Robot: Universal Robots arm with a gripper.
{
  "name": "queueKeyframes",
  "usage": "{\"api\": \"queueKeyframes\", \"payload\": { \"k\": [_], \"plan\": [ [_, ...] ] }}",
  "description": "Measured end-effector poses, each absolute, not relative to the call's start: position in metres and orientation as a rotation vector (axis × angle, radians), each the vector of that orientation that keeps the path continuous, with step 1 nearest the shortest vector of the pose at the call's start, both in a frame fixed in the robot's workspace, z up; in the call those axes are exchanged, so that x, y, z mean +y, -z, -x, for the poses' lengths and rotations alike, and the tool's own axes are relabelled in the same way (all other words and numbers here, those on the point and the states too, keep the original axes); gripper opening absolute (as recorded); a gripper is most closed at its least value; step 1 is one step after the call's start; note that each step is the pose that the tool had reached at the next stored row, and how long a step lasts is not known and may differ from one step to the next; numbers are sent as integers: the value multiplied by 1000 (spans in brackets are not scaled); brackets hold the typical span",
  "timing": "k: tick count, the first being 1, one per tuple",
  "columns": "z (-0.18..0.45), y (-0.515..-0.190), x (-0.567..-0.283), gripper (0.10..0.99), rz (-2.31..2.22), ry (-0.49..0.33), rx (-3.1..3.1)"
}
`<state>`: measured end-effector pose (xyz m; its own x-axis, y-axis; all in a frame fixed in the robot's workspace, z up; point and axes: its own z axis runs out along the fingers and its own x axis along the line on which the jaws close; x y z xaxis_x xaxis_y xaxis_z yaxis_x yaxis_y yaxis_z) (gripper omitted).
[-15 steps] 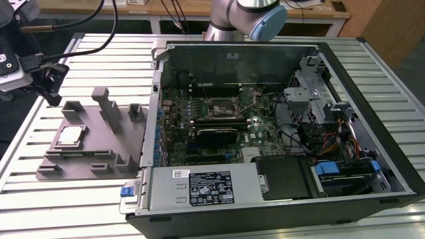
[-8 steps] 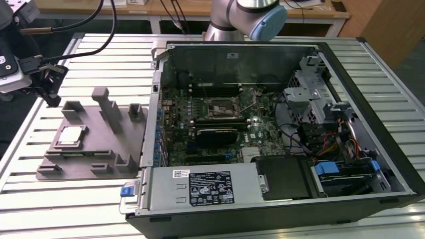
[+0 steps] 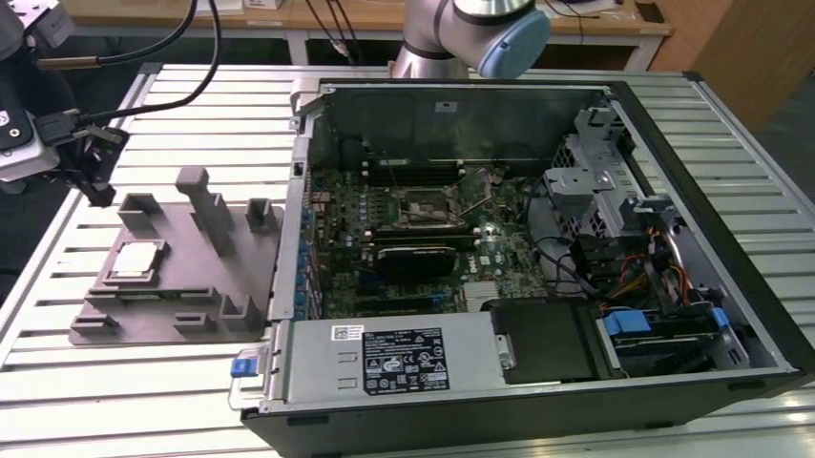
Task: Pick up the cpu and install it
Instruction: 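Pick up the cpu and move it towards the insertion slot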
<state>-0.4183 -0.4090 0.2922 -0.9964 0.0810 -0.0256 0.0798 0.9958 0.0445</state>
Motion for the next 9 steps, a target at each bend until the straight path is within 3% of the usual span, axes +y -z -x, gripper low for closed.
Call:
{"api": "queueKeyframes", "payload": {
  "k": [9],
  "plan": [
    [422,-287,-409,106,-125,-68,3111]
  ]
}}
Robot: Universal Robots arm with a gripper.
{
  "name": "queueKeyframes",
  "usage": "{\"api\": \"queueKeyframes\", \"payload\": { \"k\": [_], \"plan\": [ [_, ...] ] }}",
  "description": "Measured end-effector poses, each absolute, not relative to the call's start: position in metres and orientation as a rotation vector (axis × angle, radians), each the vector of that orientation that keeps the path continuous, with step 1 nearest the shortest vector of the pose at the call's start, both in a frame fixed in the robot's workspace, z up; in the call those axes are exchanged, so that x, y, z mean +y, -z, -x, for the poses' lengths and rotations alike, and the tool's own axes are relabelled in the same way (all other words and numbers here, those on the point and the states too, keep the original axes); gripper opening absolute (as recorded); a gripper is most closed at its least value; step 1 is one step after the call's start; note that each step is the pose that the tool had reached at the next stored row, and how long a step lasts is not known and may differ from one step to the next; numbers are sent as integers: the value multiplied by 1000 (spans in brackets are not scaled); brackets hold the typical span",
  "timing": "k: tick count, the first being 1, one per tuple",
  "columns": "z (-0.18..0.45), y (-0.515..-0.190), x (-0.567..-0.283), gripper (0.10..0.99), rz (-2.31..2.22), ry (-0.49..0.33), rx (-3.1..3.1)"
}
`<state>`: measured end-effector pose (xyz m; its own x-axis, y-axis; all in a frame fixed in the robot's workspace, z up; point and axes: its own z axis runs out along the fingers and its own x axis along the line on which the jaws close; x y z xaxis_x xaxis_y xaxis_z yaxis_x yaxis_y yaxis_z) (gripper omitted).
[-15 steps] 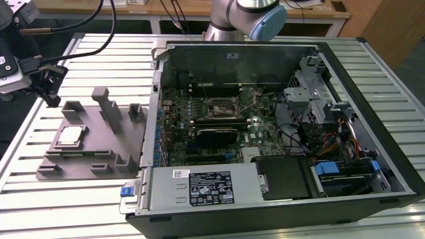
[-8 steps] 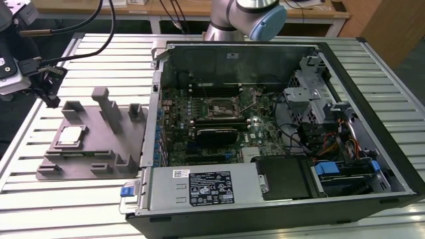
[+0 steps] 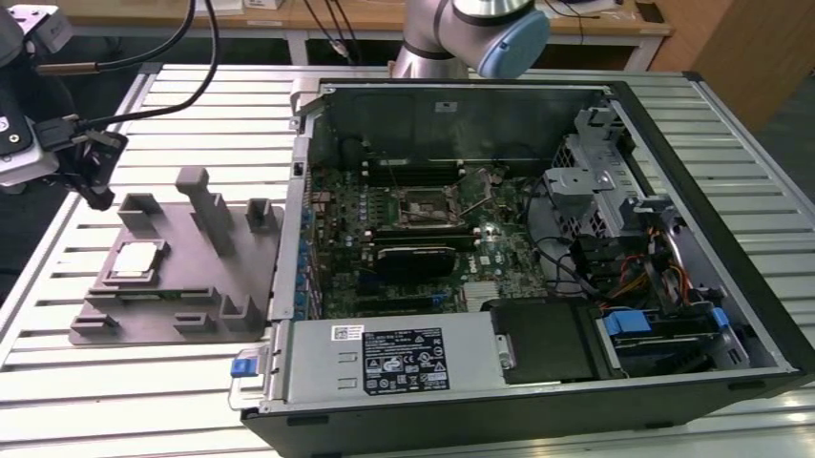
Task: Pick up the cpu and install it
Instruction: 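Pick up the cpu and move it towards the insertion slot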
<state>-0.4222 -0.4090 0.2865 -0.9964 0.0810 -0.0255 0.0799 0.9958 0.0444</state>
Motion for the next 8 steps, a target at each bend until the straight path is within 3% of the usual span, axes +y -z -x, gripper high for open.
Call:
{"api": "queueKeyframes", "payload": {
  "k": [8],
  "plan": [
    [426,-281,-409,106,-125,-68,3111]
  ]
}}
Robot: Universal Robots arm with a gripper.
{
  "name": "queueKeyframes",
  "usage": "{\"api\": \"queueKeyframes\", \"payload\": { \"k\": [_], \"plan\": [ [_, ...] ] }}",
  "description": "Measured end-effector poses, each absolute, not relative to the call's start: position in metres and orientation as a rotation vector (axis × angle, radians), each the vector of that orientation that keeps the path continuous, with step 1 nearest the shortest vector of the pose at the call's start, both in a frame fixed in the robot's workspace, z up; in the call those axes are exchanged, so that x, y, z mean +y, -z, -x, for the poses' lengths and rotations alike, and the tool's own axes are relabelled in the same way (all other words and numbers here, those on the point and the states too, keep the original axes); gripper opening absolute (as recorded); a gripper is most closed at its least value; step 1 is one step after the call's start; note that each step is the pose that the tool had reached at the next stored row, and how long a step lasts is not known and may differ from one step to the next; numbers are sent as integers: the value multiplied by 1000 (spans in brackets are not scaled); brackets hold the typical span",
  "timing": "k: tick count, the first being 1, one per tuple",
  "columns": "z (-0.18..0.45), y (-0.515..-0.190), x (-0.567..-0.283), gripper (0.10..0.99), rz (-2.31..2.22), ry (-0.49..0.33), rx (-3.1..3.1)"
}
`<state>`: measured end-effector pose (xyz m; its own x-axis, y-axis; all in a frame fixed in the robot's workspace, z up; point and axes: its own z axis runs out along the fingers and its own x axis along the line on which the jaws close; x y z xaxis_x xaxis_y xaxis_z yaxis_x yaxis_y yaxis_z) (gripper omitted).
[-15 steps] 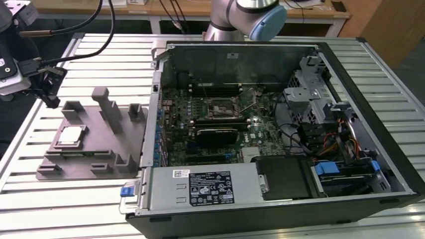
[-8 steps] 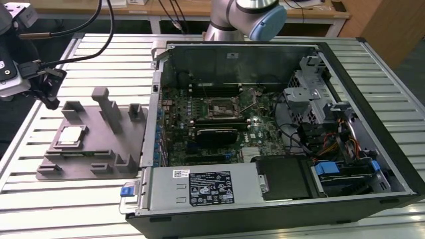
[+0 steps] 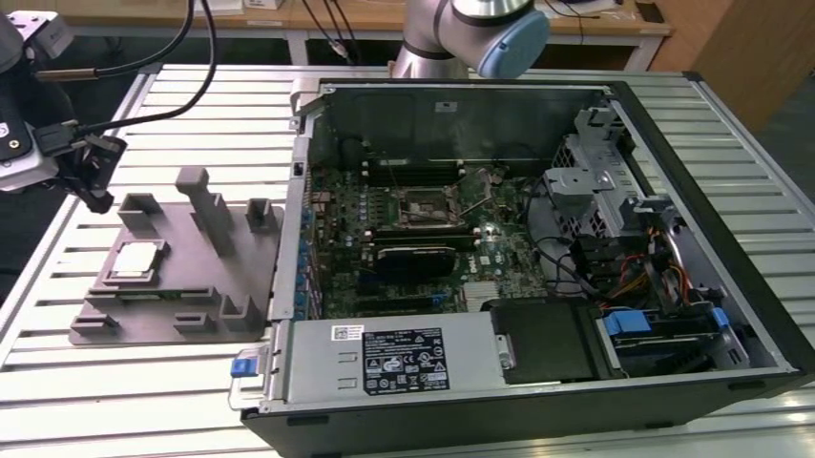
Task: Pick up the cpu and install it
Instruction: 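Pick up the cpu and move it towards the insertion slot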
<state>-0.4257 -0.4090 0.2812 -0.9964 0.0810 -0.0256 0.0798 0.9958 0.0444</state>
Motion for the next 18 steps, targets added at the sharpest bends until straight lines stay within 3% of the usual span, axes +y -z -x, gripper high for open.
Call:
{"api": "queueKeyframes", "payload": {
  "k": [18],
  "plan": [
    [434,-261,-409,106,-125,-68,3111]
  ]
}}
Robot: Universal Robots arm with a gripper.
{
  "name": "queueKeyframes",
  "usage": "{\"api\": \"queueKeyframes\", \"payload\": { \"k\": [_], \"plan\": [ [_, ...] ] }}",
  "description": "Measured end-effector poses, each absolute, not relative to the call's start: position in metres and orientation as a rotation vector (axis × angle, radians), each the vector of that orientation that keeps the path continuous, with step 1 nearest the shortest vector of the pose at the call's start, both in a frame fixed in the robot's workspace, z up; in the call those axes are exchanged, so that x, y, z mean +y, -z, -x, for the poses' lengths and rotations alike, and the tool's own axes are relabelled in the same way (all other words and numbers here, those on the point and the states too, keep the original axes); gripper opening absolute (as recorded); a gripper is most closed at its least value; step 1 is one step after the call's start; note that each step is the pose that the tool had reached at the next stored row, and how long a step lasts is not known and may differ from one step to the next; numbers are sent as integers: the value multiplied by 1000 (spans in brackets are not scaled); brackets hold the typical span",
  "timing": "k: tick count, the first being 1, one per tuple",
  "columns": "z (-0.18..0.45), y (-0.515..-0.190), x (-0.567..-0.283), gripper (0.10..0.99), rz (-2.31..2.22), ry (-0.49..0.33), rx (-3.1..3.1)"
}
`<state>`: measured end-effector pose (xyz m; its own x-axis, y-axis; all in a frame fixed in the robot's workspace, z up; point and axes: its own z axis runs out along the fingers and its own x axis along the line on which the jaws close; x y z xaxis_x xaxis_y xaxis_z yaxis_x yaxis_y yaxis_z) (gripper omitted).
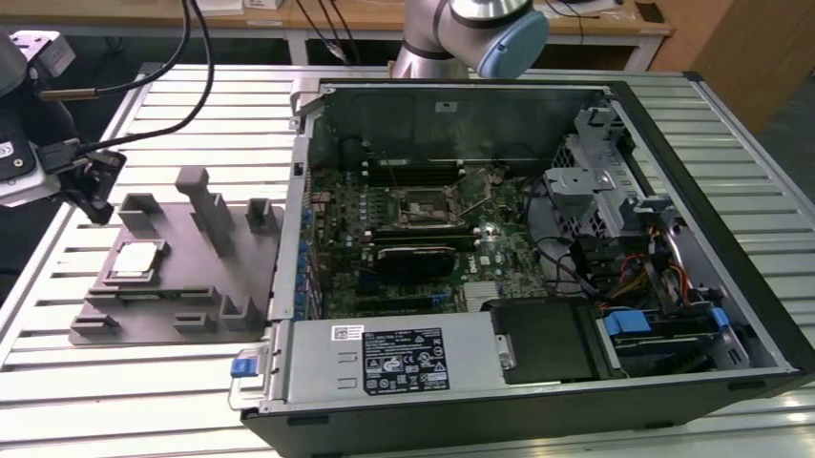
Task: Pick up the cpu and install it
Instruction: 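Pick up the cpu and move it towards the insertion slot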
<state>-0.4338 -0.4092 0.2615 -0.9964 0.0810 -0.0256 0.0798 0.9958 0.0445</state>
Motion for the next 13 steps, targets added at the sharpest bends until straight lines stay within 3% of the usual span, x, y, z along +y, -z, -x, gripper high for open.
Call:
{"api": "queueKeyframes", "payload": {
  "k": [13],
  "plan": [
    [434,-238,-417,106,-126,-68,3113]
  ]
}}
